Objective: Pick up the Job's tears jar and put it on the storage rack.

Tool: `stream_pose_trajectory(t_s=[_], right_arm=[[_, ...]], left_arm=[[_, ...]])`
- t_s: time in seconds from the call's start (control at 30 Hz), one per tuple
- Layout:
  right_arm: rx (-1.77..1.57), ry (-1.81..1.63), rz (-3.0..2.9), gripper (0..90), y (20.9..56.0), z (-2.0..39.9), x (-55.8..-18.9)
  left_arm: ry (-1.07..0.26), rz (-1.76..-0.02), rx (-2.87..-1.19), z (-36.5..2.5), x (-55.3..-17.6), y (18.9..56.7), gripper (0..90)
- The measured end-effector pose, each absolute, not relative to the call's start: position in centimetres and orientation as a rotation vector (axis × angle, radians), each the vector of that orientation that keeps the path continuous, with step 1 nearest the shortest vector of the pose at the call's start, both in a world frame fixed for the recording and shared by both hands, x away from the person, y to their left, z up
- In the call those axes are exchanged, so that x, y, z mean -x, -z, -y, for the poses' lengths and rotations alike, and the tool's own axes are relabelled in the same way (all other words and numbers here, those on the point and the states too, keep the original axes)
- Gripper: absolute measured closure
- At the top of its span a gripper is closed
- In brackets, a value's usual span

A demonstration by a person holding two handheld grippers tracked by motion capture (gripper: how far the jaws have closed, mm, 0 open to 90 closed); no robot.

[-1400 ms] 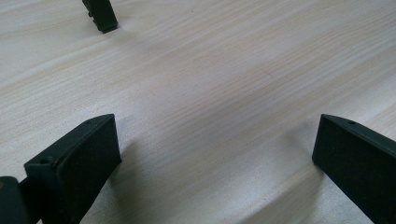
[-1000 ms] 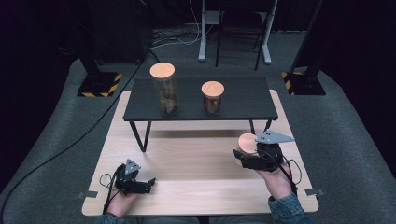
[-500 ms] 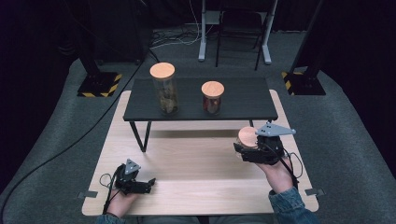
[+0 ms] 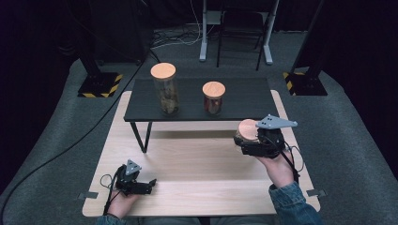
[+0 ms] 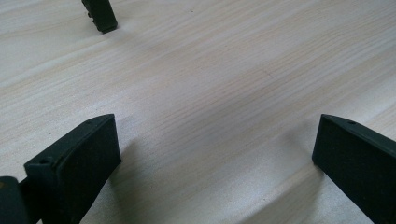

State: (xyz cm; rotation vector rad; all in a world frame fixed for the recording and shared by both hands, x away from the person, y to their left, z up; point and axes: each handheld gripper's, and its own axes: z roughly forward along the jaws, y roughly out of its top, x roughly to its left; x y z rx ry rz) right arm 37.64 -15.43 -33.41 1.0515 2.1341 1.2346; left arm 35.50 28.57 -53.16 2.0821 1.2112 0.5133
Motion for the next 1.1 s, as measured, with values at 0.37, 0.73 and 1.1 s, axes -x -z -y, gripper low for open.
stream_pose_trajectory(t_s=[0.37,0.73,1.1], right_arm=[[-1.058,-1.223,-2.118,25.0,32.1,15.6,-38.4],[-1.069,-1.210,-2.101,25.0,30.8,15.9,-39.4],[-1.068,-1.203,-2.080,25.0,29.4,15.9,-40.4]], left_arm=[[-0.513,-1.211,-2.082,-28.6,-35.5,53.2,0.5],[-0.512,-1.210,-2.082,-28.6,-35.5,53.2,0.5],[-0.513,-1.210,-2.082,-28.6,-35.5,53.2,0.5]])
